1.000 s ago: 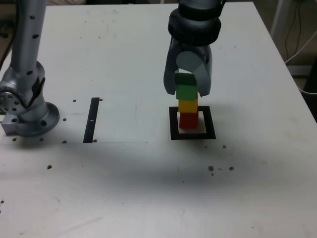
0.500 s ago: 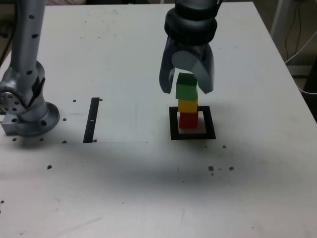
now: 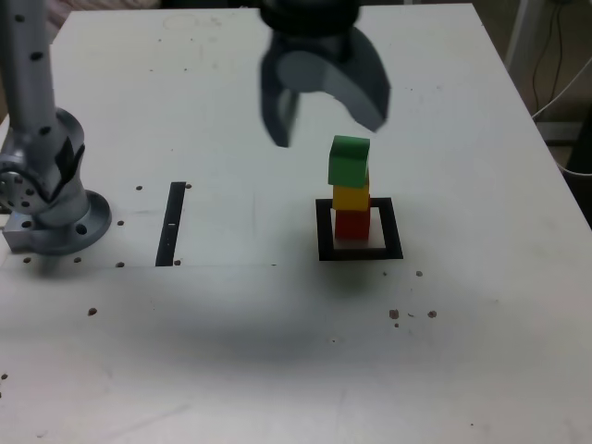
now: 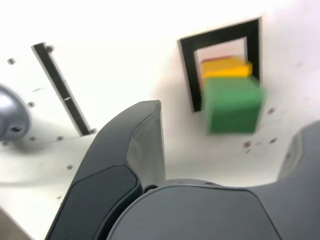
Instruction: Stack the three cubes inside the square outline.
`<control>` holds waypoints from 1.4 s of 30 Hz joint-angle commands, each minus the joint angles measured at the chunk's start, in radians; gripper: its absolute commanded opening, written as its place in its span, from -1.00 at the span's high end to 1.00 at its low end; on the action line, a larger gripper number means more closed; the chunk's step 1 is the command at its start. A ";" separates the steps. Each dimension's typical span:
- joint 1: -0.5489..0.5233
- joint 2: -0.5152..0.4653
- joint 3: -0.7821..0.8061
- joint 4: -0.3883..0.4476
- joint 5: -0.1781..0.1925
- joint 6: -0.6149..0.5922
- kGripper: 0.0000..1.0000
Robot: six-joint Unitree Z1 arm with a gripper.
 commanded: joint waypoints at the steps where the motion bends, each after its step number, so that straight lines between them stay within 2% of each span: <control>1: -0.002 -0.043 0.039 0.006 -0.008 0.003 -0.99; 8: -0.004 -0.150 0.228 -0.008 -0.030 -0.010 -0.99; 15: -0.010 -0.230 0.386 -0.021 -0.042 -0.082 -0.99; 19: -0.026 -0.244 0.462 -0.064 -0.058 -0.115 -0.99; 24: -0.035 -0.265 0.612 -0.205 -0.078 -0.134 -0.99; 27: -0.035 -0.265 0.672 -0.261 -0.080 -0.140 -0.99; 35: -0.035 -0.250 0.757 -0.302 -0.058 -0.159 -0.99; 42: -0.036 -0.251 0.782 -0.304 -0.062 -0.162 -0.99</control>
